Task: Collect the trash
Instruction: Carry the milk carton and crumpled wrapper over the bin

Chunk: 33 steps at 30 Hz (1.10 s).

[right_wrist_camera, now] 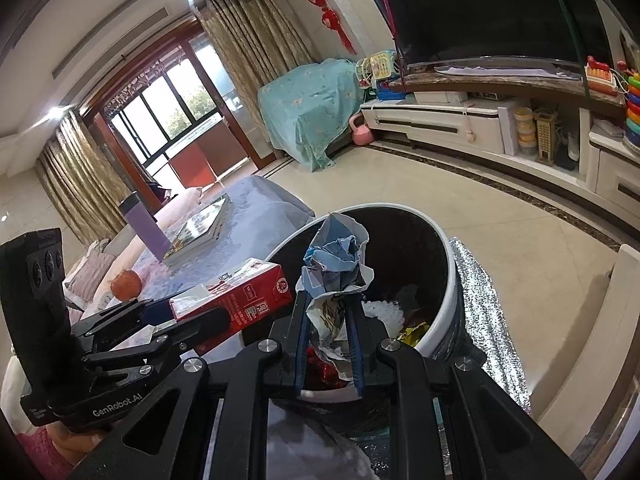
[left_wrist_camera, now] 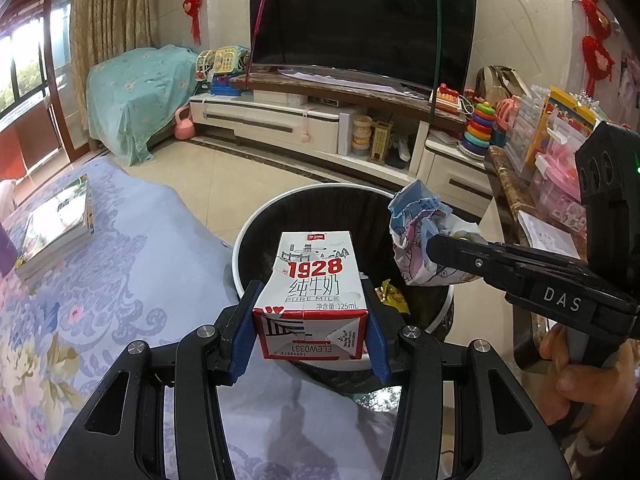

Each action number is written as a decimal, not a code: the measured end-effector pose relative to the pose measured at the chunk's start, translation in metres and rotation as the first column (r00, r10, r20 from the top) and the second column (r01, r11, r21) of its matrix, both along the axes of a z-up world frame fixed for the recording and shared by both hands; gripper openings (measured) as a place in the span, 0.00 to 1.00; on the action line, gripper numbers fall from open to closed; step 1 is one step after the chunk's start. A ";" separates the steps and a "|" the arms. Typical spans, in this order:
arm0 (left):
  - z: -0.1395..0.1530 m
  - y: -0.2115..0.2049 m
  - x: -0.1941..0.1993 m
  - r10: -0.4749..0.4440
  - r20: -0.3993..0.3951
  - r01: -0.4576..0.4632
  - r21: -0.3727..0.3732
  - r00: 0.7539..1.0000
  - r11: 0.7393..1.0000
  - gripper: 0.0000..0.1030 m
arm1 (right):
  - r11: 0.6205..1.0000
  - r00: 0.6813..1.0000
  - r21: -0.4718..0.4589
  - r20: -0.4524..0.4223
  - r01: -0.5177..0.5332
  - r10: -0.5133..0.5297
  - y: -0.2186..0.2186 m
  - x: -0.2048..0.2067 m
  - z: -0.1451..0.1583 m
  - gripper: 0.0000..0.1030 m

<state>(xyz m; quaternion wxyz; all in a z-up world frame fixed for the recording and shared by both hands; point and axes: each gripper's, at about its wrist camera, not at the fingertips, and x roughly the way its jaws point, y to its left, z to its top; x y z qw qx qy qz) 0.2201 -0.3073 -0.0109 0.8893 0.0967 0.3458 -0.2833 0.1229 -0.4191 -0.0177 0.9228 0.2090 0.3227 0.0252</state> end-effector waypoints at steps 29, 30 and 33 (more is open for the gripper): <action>-0.008 -0.014 0.015 -0.001 -0.010 0.001 0.026 1.000 1.000 0.45 | 0.999 0.998 -0.043 -0.068 0.001 -0.004 -0.007 0.023 -0.006 0.17; -0.009 -0.015 0.016 -0.001 -0.012 0.001 0.028 1.000 1.000 0.45 | 0.999 0.997 -0.044 -0.071 0.001 -0.004 -0.007 0.024 -0.006 0.17; -0.010 -0.016 0.018 0.000 -0.016 0.001 0.033 1.000 0.999 0.45 | 0.999 0.997 -0.046 -0.078 0.000 -0.003 -0.008 0.026 -0.006 0.17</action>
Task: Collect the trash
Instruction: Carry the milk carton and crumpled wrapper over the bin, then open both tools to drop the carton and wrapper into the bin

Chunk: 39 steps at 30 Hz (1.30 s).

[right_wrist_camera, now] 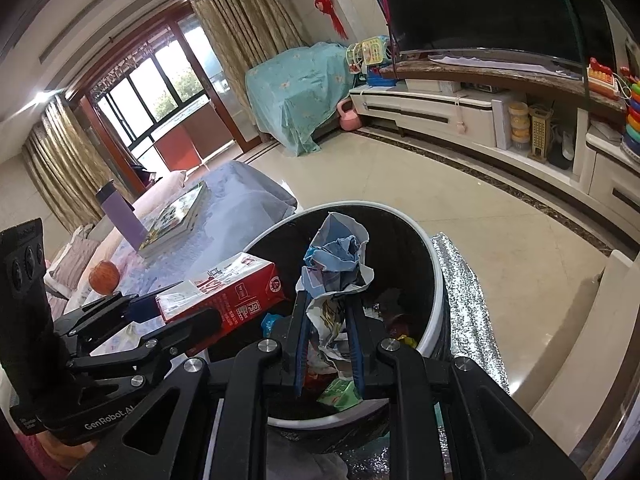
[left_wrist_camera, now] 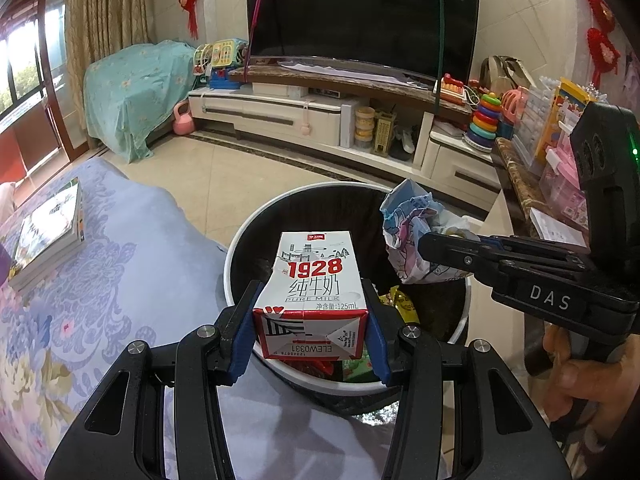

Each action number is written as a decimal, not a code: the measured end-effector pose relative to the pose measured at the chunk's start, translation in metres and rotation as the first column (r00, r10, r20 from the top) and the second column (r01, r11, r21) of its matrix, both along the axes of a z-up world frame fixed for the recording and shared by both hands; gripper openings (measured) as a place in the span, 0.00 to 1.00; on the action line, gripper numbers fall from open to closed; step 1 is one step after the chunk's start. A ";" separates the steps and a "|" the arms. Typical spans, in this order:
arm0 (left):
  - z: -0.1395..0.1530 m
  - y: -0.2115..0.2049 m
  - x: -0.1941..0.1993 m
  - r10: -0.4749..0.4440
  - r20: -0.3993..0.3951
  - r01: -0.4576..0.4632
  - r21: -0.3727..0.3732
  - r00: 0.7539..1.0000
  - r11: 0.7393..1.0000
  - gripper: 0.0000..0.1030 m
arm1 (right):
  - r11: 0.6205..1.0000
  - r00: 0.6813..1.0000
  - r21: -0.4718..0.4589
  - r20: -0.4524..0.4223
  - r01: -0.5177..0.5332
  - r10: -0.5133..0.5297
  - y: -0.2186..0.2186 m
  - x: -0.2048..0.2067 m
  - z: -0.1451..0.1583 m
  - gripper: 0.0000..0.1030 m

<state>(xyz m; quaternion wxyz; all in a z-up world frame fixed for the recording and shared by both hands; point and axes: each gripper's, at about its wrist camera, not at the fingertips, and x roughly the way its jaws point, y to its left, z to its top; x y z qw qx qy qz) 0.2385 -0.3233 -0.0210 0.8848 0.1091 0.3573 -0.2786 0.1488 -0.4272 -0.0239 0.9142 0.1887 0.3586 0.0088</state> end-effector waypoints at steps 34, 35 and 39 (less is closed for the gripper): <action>-0.004 0.000 0.009 0.004 -0.023 -0.003 0.023 1.000 1.000 0.45 | 1.000 0.999 -0.029 -0.031 0.009 -0.009 0.002 0.008 0.000 0.17; -0.003 0.000 0.010 0.004 -0.023 -0.003 0.021 1.000 1.000 0.45 | 1.000 0.999 -0.030 -0.032 0.009 -0.010 0.002 0.008 0.000 0.17; -0.001 0.001 0.010 0.004 -0.025 -0.004 0.017 1.000 1.000 0.45 | 0.999 0.999 -0.031 -0.036 0.009 -0.010 0.002 0.009 0.000 0.19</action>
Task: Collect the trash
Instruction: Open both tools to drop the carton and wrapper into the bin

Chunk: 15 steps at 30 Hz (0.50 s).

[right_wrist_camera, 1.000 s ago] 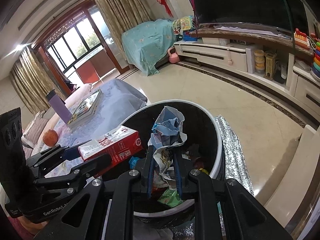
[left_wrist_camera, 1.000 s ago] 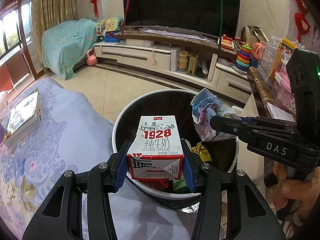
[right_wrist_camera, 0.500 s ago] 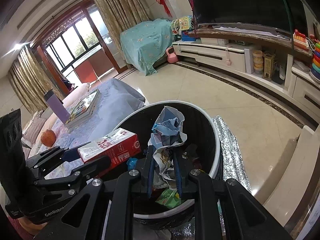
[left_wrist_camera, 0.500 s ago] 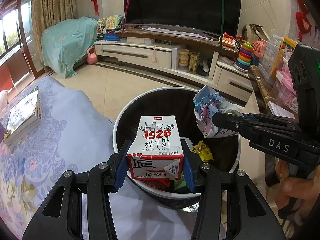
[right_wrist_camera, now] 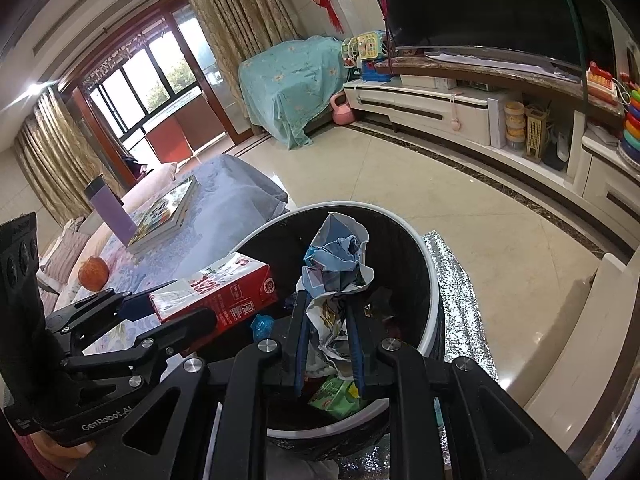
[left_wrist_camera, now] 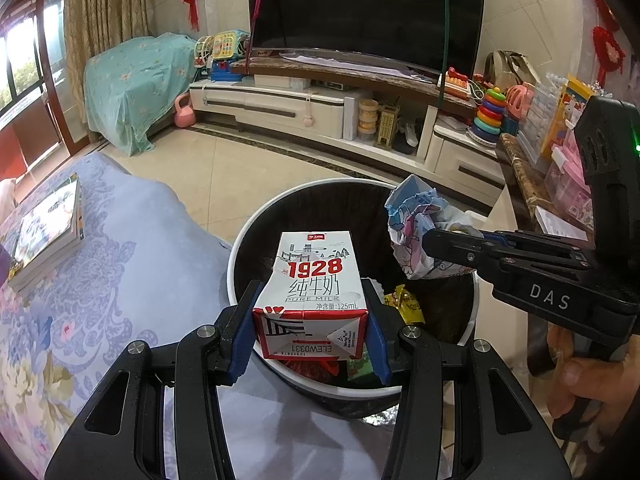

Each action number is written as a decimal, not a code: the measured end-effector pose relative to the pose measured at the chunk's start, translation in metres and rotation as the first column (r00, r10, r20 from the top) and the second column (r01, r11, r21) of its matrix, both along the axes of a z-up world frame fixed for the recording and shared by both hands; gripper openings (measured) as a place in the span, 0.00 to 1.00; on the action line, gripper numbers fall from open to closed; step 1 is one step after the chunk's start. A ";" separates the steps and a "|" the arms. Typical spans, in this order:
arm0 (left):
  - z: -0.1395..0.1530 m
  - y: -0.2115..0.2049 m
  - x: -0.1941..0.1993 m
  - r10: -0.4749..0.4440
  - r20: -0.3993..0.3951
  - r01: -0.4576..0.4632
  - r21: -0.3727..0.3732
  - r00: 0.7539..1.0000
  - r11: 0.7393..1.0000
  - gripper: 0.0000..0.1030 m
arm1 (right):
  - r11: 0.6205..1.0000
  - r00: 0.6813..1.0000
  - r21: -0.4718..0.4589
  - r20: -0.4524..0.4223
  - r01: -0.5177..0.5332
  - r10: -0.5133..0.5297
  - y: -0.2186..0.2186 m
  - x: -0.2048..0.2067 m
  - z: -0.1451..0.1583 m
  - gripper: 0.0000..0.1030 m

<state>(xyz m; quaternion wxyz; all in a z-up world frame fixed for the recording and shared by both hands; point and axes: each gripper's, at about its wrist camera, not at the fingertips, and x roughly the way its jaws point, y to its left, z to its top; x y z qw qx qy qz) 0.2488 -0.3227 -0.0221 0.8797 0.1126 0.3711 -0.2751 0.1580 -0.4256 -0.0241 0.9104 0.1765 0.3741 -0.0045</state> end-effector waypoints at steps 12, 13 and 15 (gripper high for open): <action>0.002 0.000 0.003 0.000 -0.031 0.000 -0.002 1.000 1.000 0.46 | 1.000 1.000 0.003 -0.015 0.005 -0.005 -0.002 0.004 0.000 0.38; 0.002 0.000 0.003 0.002 -0.031 -0.002 0.001 1.000 1.000 0.47 | 1.000 1.000 0.007 -0.013 0.009 -0.009 -0.003 0.003 0.001 0.44; 0.002 0.001 0.003 0.006 -0.031 -0.006 0.002 0.999 1.000 0.51 | 1.000 1.000 0.012 -0.001 0.021 -0.021 -0.006 0.001 0.004 0.59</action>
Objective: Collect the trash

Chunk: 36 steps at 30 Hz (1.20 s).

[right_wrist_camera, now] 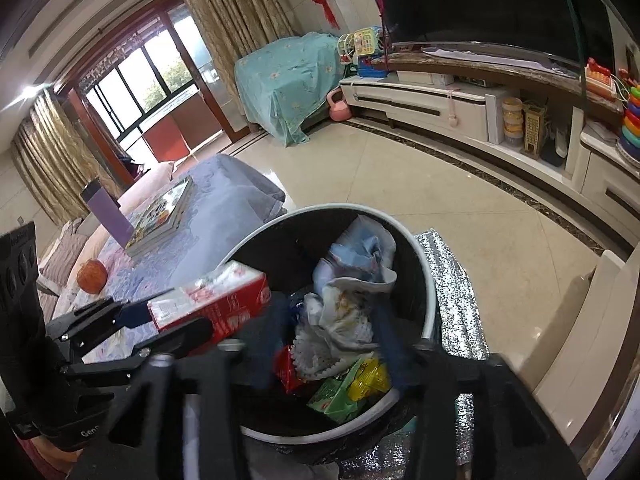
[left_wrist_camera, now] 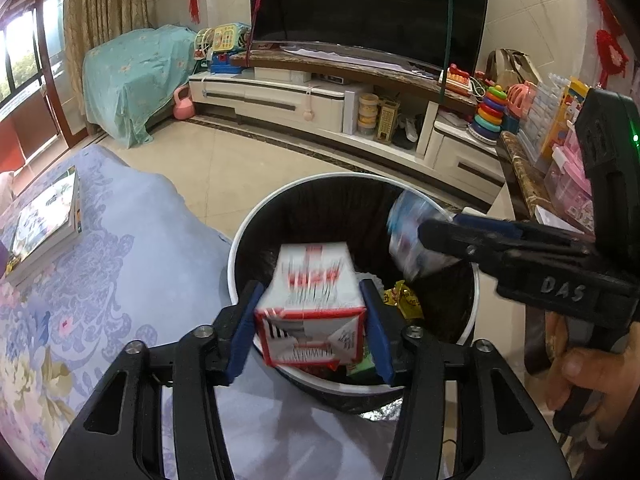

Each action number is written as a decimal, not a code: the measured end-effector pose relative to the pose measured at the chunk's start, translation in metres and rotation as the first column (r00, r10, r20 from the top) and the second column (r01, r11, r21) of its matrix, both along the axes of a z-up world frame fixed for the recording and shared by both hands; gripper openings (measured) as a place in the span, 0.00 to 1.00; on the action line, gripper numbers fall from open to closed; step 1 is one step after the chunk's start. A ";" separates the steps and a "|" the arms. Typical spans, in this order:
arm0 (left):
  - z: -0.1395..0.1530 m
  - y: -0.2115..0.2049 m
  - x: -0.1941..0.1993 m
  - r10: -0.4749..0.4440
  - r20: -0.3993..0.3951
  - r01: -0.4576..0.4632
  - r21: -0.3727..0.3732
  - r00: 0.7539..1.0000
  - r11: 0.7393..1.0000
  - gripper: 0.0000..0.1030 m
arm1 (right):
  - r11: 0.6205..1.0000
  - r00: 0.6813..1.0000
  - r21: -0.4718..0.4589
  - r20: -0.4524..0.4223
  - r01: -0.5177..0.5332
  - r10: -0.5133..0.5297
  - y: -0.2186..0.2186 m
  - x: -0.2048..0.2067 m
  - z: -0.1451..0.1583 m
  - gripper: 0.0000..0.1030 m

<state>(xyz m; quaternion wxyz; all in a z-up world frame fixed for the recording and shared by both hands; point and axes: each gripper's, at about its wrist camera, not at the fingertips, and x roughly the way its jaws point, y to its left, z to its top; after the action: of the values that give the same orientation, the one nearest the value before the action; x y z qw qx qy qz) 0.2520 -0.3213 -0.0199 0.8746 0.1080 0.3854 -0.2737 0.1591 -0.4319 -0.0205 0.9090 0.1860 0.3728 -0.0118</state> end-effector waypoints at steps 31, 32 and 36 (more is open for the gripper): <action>0.021 0.095 -0.071 0.146 0.034 -0.140 -0.145 0.989 0.980 0.81 | 0.997 0.990 0.044 0.127 0.061 -0.066 0.049 -0.078 0.033 0.93; 0.021 0.100 -0.078 0.155 0.041 -0.147 -0.153 0.987 0.977 0.81 | 0.997 0.988 0.043 0.138 0.060 -0.065 0.054 -0.083 0.034 0.94; 0.022 0.120 -0.096 0.193 0.053 -0.180 -0.181 0.980 0.967 0.87 | 0.997 0.977 0.021 0.196 0.076 -0.079 0.074 -0.104 0.038 0.97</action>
<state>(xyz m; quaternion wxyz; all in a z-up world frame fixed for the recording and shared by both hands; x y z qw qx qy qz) 0.1562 -0.2012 0.0023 0.9156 0.0037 0.3374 -0.2189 0.0551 -0.3580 0.0180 0.9389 0.2069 0.2737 -0.0263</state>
